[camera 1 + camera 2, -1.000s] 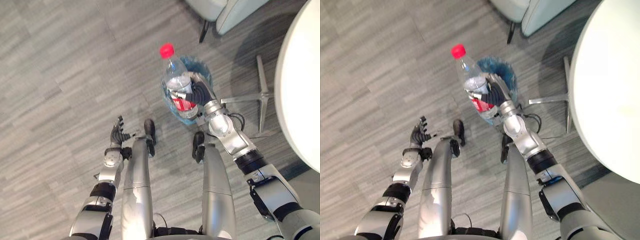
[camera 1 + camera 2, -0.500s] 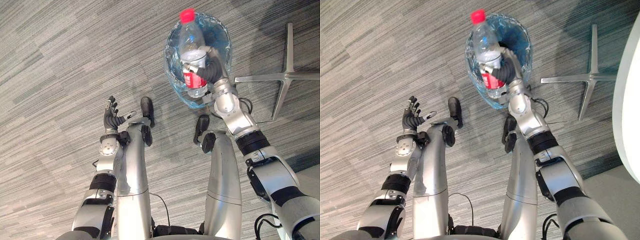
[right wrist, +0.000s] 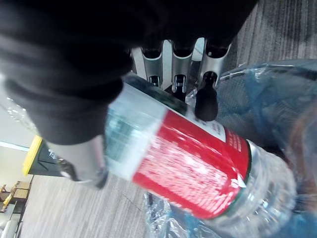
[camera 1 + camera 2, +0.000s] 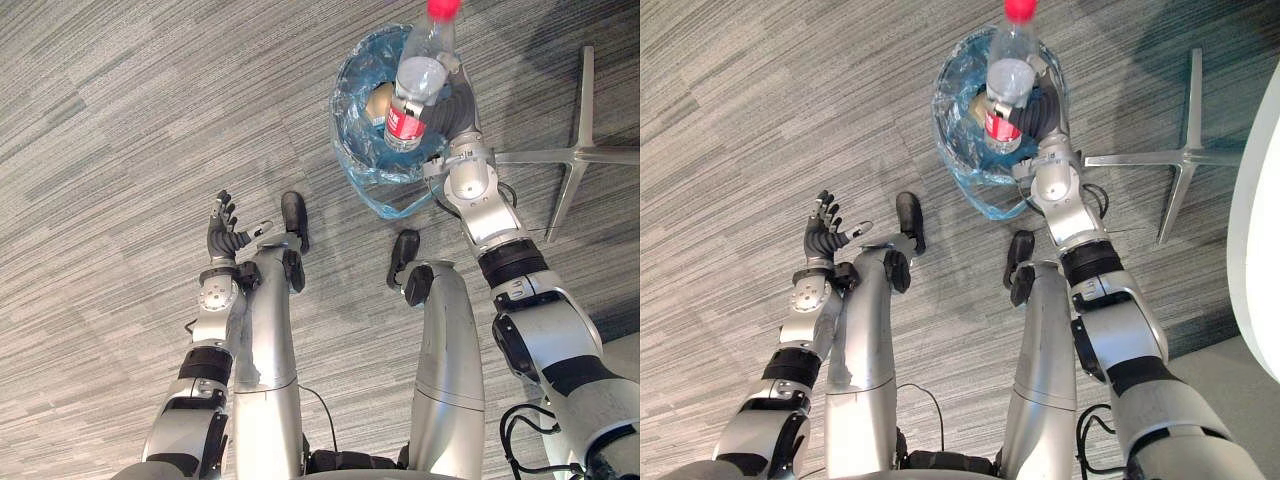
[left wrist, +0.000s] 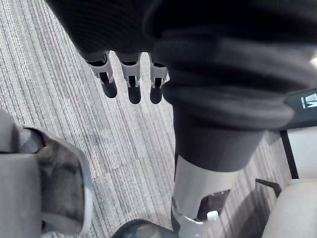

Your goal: Gather rubbish on tea table into small bin, then transfer packed bag to large trash can.

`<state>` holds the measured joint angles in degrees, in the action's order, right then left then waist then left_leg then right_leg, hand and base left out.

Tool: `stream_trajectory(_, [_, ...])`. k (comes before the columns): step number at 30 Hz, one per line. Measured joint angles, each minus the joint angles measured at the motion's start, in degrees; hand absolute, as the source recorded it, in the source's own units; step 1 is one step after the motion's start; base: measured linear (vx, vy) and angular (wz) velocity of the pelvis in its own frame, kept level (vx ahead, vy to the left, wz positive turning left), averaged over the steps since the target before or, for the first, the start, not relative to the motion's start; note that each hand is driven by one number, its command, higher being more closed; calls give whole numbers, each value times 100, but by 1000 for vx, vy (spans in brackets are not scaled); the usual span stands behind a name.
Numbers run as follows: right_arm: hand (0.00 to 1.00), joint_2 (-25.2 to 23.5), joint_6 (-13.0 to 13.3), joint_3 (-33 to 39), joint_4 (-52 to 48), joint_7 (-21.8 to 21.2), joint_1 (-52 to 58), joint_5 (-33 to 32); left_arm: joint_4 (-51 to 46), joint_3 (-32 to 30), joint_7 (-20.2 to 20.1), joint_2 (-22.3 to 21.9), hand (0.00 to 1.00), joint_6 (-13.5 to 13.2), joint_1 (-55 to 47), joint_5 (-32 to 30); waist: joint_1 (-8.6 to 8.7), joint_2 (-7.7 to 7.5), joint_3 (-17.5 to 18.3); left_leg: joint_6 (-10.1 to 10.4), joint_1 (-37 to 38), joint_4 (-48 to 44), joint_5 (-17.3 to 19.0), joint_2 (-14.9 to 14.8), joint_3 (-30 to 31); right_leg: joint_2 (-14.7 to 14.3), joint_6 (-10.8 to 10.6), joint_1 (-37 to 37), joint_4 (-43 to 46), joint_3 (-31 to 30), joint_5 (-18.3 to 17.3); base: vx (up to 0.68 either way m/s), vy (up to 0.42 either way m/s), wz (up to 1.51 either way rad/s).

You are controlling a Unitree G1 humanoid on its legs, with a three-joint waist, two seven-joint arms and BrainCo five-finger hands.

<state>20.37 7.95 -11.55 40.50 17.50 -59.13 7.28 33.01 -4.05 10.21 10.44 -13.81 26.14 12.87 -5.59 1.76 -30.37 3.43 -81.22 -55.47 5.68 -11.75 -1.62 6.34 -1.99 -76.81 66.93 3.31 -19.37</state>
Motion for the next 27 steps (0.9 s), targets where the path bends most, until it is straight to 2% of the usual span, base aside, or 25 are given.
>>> stream_trajectory(5, [0,-83,-7,3,26,0,9,31,6,-2,11,0,0,-1,-6,-3,7,2,2,19,49,70,-45,6,3,1,9,17,-9,11,-3,6,11,2])
stream_trajectory(9, [0,-213,-8,-11,24,0,196,327,7,-3,22,-14,0,-1,-8,-7,8,3,9,25,121,108,-48,5,10,-2,34,100,-25,55,-18,3,5,1])
stream_trajectory(16, [0,-255,-9,-93,-343,6,639,940,6,-48,84,-14,0,-5,-14,-25,25,3,12,31,143,138,-54,-25,12,-24,65,129,-74,86,-8,4,7,-1])
stream_trajectory(21, [0,-246,6,-383,-823,0,892,1492,-1,-62,107,-46,0,-6,-16,-137,26,5,20,31,184,151,-52,-36,9,-32,73,180,-109,91,-4,0,0,0])
stream_trajectory(27, [0,-191,41,-775,-835,-70,946,2187,-8,-64,107,-47,0,-8,-16,-229,23,4,20,30,187,153,-50,-46,9,-39,73,192,-129,95,-2,0,0,0])
